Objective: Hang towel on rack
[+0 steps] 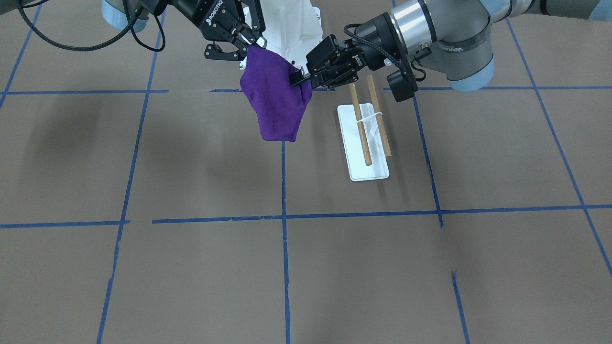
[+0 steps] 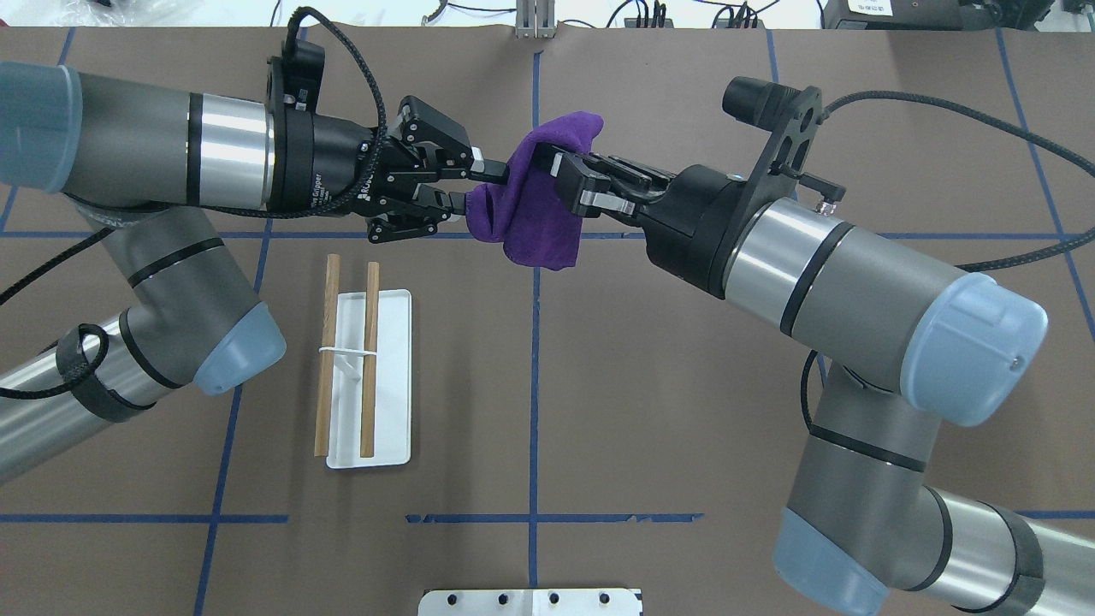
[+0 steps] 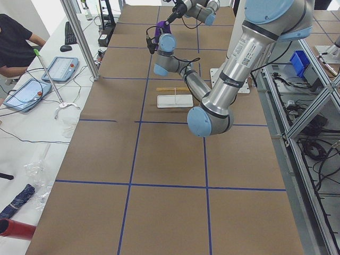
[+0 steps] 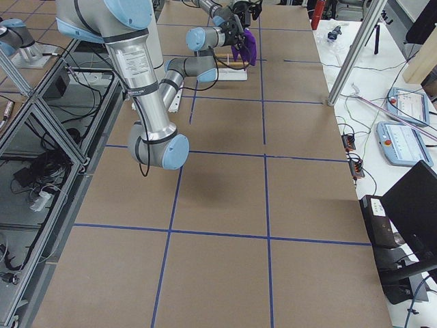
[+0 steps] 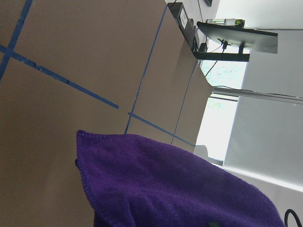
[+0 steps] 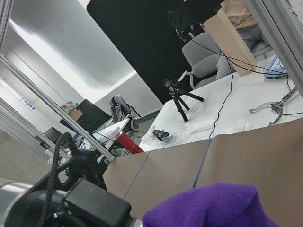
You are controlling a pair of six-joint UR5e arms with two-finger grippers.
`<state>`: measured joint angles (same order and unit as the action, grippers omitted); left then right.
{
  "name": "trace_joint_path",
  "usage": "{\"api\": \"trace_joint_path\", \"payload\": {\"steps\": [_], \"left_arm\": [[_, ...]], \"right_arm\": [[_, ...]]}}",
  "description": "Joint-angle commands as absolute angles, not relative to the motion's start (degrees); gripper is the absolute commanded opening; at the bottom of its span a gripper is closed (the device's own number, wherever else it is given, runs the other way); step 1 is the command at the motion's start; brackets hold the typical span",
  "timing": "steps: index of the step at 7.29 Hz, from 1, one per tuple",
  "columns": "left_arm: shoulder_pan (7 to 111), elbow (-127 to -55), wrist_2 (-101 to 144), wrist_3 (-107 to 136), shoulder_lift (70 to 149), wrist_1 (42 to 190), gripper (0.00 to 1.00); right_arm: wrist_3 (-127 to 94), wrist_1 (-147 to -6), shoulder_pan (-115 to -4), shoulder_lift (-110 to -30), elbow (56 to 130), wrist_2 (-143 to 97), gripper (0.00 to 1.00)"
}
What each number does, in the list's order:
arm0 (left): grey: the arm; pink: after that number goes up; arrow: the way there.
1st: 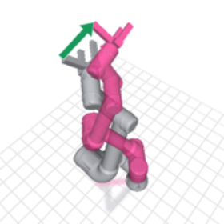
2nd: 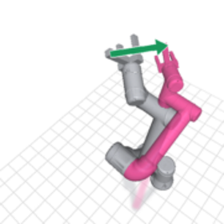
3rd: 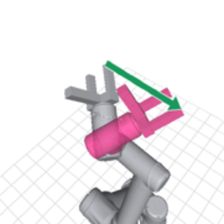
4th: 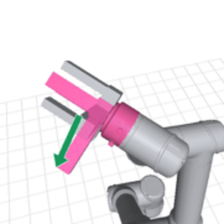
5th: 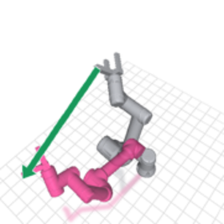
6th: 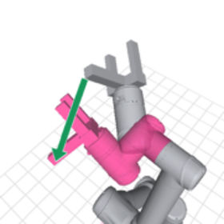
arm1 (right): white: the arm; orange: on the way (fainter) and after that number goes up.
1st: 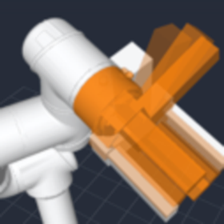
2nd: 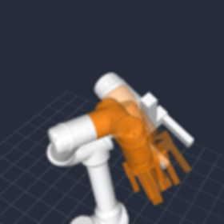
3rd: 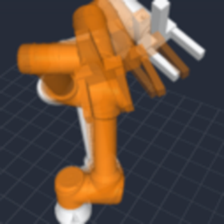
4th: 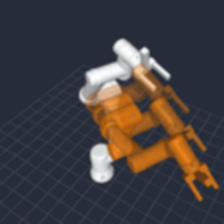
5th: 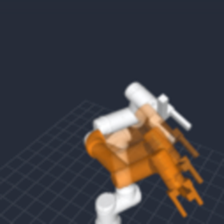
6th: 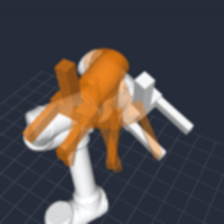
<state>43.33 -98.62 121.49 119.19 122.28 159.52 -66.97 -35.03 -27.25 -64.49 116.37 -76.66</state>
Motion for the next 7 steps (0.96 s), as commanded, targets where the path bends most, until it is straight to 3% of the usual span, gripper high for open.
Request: {"api": "trace_joint_path", "payload": {"steps": [1, 3, 4, 5, 7], "left_arm": [[43.42, -99.49, 121.46, 118.57, 121.82, 159.52, 0.00], [43.50, -99.67, 121.73, 118.48, 121.82, 159.52, 0.00], [43.59, -99.93, 121.73, 118.48, 121.82, 159.52, 0.00], [43.68, -99.93, 121.64, 118.48, 121.82, 159.52, 0.00], [43.68, -100.02, 121.55, 118.48, 121.82, 159.52, 0.00]], "right_arm": [[-67.06, -34.98, -27.25, -64.51, 116.37, -76.73, 0.00], [-67.06, -34.98, -27.25, -64.51, 116.46, -76.73, 0.00], [-68.28, -34.98, -27.25, -64.42, 116.54, -76.73, 0.12], [-71.42, -34.98, -27.16, -64.42, 116.54, -76.73, 0.95], [-71.54, -35.07, -27.16, -64.51, 116.81, -76.73, 1.00]]}}
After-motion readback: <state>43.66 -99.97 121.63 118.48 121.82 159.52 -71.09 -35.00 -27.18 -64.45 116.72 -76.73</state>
